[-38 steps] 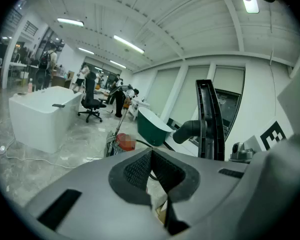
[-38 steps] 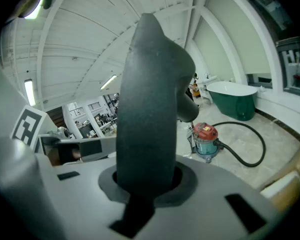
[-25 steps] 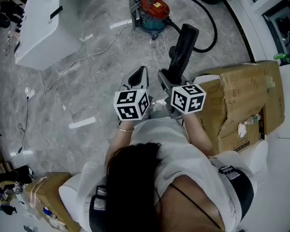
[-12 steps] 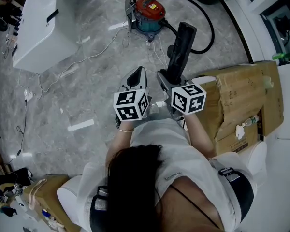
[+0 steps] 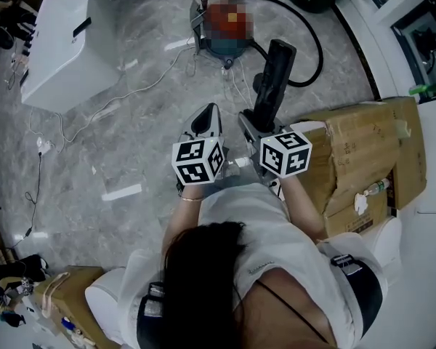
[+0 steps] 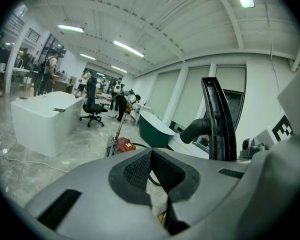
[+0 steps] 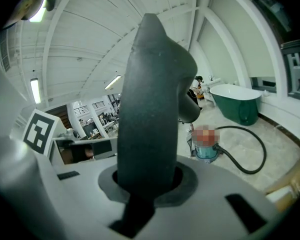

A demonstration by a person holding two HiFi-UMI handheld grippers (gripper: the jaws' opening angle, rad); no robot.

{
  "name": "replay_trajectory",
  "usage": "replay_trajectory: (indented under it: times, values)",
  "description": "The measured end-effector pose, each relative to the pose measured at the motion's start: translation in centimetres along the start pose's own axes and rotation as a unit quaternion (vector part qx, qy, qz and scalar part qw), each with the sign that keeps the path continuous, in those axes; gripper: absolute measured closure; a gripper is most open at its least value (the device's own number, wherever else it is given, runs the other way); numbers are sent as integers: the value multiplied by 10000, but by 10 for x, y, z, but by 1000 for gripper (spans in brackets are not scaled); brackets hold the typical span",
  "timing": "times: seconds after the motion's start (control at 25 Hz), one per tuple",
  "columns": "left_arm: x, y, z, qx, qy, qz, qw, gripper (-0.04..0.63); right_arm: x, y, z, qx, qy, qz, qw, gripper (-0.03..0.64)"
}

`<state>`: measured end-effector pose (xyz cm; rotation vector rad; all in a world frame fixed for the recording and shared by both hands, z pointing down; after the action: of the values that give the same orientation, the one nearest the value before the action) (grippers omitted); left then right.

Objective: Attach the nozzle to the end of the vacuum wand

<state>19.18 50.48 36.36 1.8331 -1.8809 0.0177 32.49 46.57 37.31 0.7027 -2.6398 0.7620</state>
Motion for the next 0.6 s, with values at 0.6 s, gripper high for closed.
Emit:
replay_trajectory:
  times: [0.6]
  values:
    - [24,37,28,202,-77,-86,9997,592,46,2,25,257,-148,8,9996,554]
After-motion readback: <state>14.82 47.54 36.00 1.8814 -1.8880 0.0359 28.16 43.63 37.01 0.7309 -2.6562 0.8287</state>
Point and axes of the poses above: the fingertips, and each gripper's own axes: x forward along the fingers, y to its left, z out of its top, the point moved 6 cm from there along -x, backward along the fingers, and after that the axes turned 2 degrees about z, right-handed, at the moved point
